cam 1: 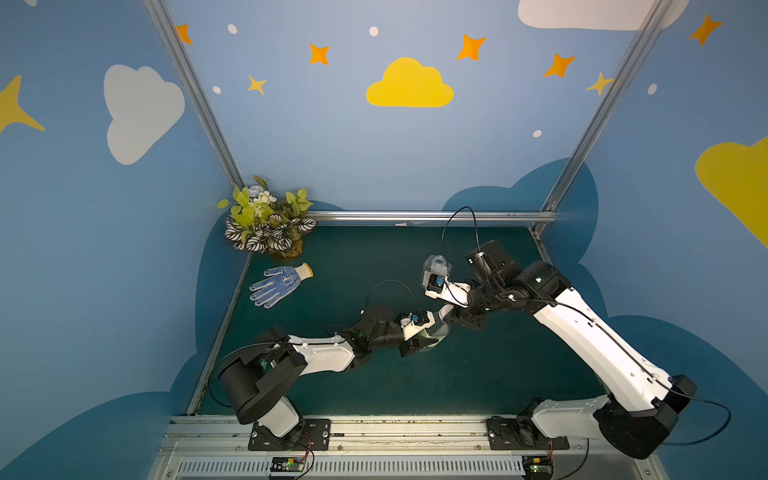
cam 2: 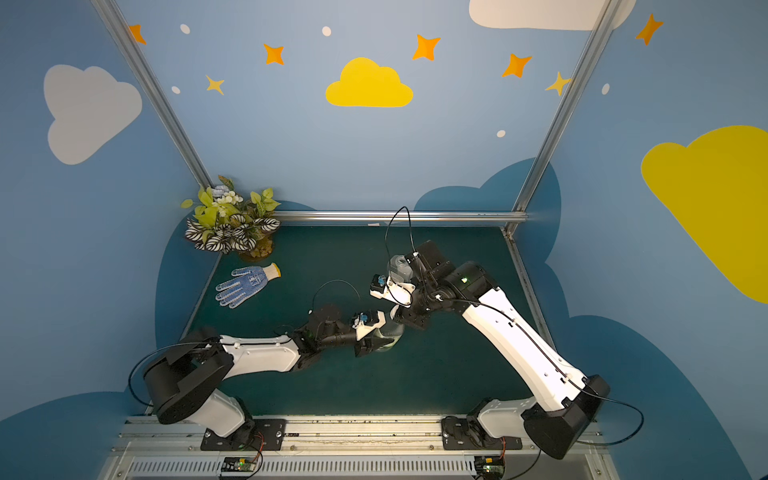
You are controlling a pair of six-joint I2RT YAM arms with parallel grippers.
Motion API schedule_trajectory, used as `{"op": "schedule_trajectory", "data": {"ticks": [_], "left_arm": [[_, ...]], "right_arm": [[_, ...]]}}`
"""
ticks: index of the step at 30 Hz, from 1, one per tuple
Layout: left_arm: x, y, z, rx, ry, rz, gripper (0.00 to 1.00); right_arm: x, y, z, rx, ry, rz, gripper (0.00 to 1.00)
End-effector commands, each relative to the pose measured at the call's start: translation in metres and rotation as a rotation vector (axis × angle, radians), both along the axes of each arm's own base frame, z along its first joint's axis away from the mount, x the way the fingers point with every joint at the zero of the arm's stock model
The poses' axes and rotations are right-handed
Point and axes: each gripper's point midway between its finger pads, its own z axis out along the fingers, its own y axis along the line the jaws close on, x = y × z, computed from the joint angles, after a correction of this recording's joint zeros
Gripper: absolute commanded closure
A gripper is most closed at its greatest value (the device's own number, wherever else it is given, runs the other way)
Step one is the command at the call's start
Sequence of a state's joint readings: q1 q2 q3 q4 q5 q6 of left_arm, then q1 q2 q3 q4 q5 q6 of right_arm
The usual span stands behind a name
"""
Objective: Screw on the bottle caps
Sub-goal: Screw the bottle cap onto the plastic bottle.
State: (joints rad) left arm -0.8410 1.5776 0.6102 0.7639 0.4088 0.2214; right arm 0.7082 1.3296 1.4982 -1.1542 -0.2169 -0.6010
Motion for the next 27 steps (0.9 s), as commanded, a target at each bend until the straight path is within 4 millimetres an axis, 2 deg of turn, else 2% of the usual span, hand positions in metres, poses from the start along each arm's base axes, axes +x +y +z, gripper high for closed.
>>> {"op": "schedule_trajectory", "data": {"ticks": [1, 5, 7, 12, 14, 16, 20, 24, 27], "left_arm": [[-0.003, -0.003, 0.023, -0.059, -0.067, -0.023, 0.72], [-0.003, -0.003, 0.021, -0.057, -0.061, -0.022, 0.72], [-0.003, -0.003, 0.020, -0.057, -0.058, -0.020, 0.72], [-0.003, -0.003, 0.017, -0.057, -0.049, -0.017, 0.72], [-0.003, -0.003, 0.017, -0.058, -0.045, -0.016, 0.72], [-0.003, -0.003, 0.017, -0.061, -0.042, -0.014, 0.72], [-0.003, -0.003, 0.019, -0.071, -0.038, -0.013, 0.72], [-0.004, -0.004, 0.023, -0.091, -0.024, -0.016, 0.72], [-0.004, -0.003, 0.027, -0.103, -0.021, -0.012, 0.72]], "right_arm": [[-0.004, -0.003, -0.001, -0.003, 0.036, -0.009, 0.50], [-0.003, -0.005, 0.007, 0.011, 0.014, -0.018, 0.47], [-0.002, -0.007, 0.010, 0.016, 0.002, -0.023, 0.42], [0.001, -0.010, 0.022, 0.043, -0.037, -0.042, 0.20], [0.000, -0.012, 0.033, 0.069, -0.057, -0.048, 0.10], [-0.001, -0.014, 0.044, 0.114, -0.063, -0.058, 0.05], [-0.003, -0.017, 0.065, 0.232, -0.019, -0.110, 0.03], [0.010, -0.022, 0.065, 0.252, 0.019, -0.223, 0.03], [0.023, -0.026, 0.065, 0.251, 0.046, -0.335, 0.07]]}}
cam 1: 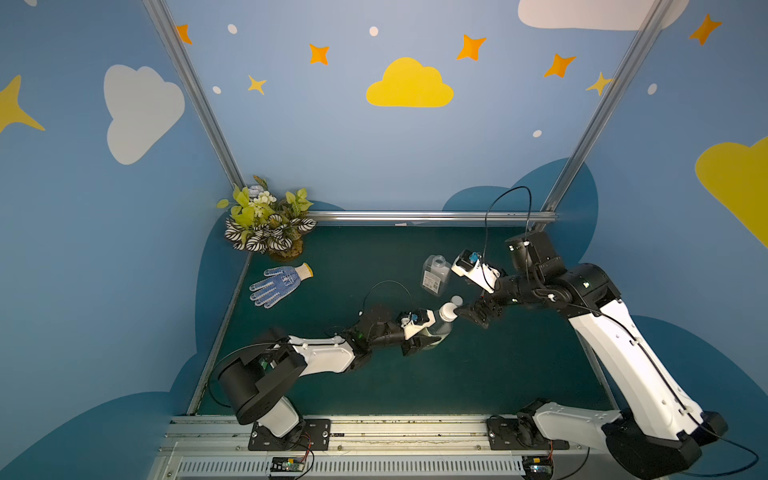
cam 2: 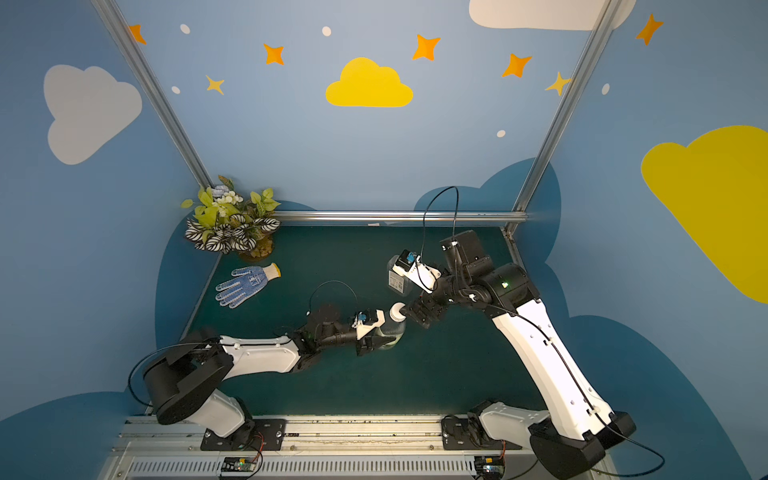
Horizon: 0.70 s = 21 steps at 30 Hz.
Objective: Screw on the bottle caps
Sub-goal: Screw the bottle cap onto the plastic bottle.
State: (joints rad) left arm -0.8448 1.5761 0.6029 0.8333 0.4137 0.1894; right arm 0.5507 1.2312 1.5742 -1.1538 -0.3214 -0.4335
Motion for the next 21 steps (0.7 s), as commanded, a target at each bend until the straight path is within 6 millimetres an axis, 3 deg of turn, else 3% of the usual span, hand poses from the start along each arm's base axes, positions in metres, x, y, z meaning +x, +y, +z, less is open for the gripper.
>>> {"op": "schedule_trajectory", "data": {"ticks": [1, 9, 21], "left_arm": [[-0.003, 0.000, 0.015, -0.053, -0.006, -0.008, 0.72], [-0.004, 0.001, 0.023, -0.099, 0.006, -0.001, 0.72], [-0.003, -0.001, 0.031, -0.120, -0.004, -0.003, 0.72]], "right_arm": [[0.014, 0.000, 0.006, 0.051, 0.067, -0.137, 0.07], [0.026, -0.004, 0.014, 0.127, 0.161, -0.330, 0.10], [0.016, -0.002, -0.007, 0.126, 0.233, -0.309, 0.10]]}}
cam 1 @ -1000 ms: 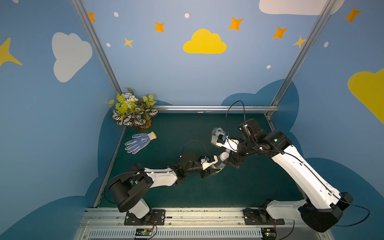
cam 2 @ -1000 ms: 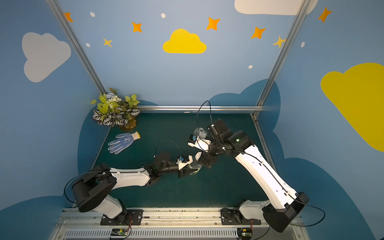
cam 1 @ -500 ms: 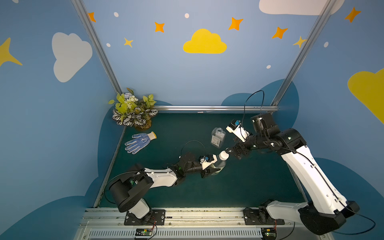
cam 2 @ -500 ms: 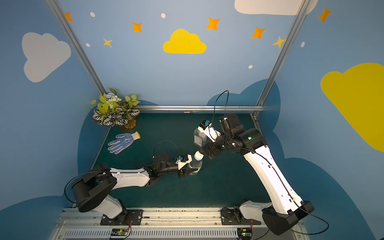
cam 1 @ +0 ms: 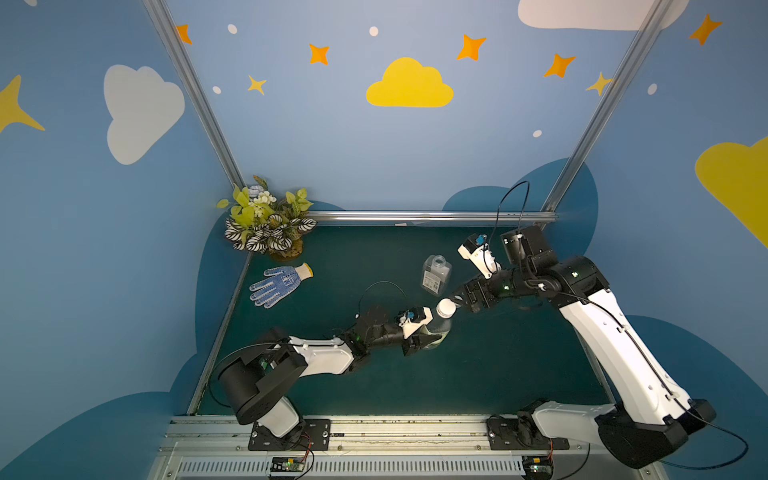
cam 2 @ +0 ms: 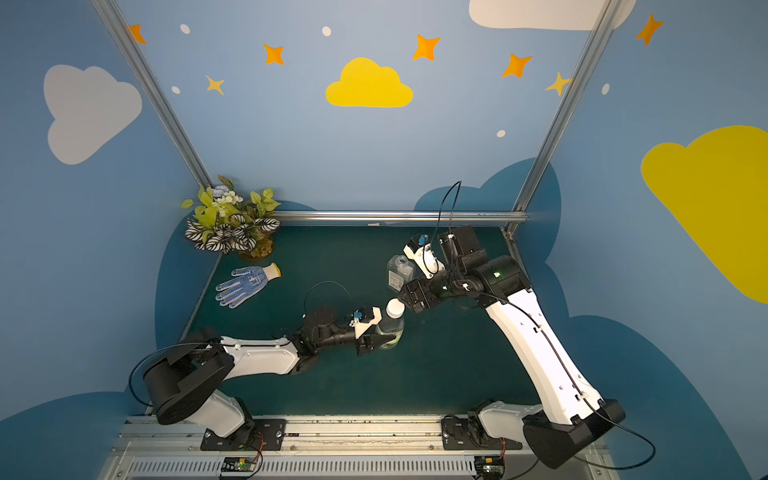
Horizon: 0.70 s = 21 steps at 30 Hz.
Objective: Screw on the bottle caps
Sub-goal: Screw the bottle cap onto the plastic bottle.
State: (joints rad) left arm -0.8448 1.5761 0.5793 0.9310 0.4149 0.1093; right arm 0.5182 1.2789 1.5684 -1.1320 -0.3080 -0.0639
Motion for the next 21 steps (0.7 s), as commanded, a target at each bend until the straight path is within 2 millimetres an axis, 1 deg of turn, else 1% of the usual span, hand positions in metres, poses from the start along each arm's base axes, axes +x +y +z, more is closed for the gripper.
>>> {"op": "schedule_trajectory", "data": {"ticks": [1, 7, 21], "left_arm": [[-0.002, -0.002, 0.018, -0.046, -0.032, -0.014, 0.72], [-0.002, -0.002, 0.019, -0.046, -0.041, -0.015, 0.72], [-0.003, -0.001, 0.017, -0.040, -0.054, -0.012, 0.72]], "right_arm": [[-0.003, 0.001, 0.003, 0.026, -0.005, 0.001, 0.10], [0.003, -0.002, -0.010, -0.002, 0.024, -0.024, 0.11], [0.005, 0.001, -0.019, -0.004, 0.064, -0.032, 0.12]]}}
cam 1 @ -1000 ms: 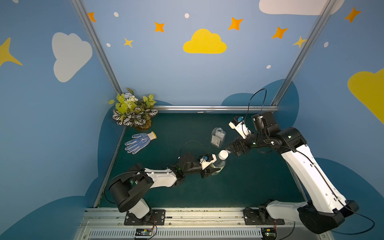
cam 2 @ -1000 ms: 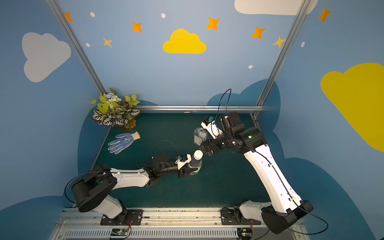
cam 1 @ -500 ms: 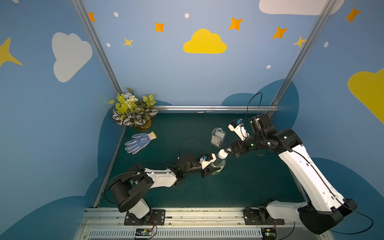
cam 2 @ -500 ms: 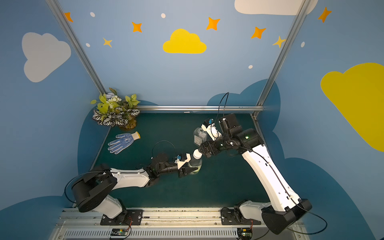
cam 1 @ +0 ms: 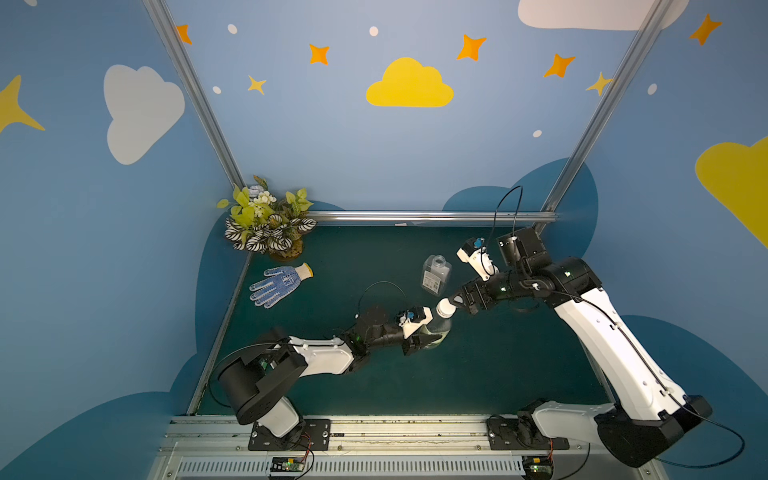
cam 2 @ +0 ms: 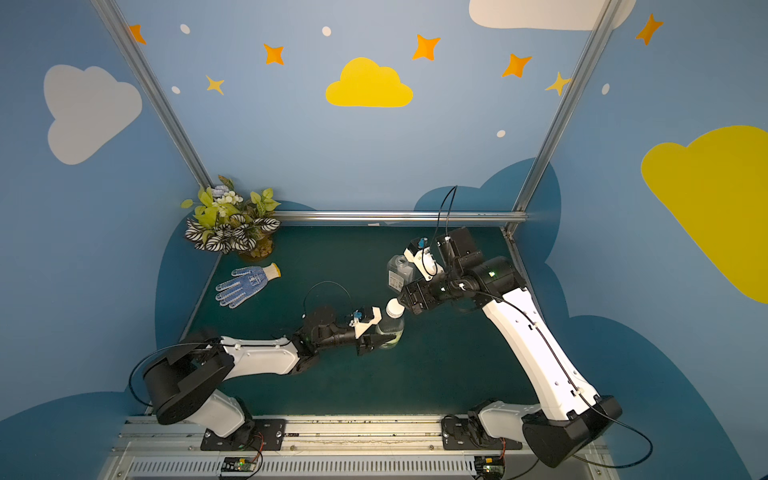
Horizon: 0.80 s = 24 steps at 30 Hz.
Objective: Screw on the bottle caps
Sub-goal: Screw the bottle cap onto the plastic bottle.
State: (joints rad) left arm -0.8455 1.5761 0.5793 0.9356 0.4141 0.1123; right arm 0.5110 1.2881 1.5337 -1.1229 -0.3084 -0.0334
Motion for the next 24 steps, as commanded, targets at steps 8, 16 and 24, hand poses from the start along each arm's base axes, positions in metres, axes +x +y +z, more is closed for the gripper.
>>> {"op": "schedule_trajectory", "data": {"ticks": [8, 16, 24], "left_arm": [[-0.003, 0.000, 0.014, -0.033, -0.055, -0.007, 0.72], [-0.003, 0.002, 0.015, -0.044, -0.055, 0.001, 0.72], [-0.003, 0.002, 0.014, -0.042, -0.056, 0.002, 0.72]], "right_arm": [[0.006, 0.006, -0.008, 0.016, 0.032, -0.002, 0.12], [0.005, -0.002, -0.006, 0.016, 0.012, -0.015, 0.12], [0.001, -0.004, 0.008, 0.042, -0.024, -0.011, 0.11]]}}
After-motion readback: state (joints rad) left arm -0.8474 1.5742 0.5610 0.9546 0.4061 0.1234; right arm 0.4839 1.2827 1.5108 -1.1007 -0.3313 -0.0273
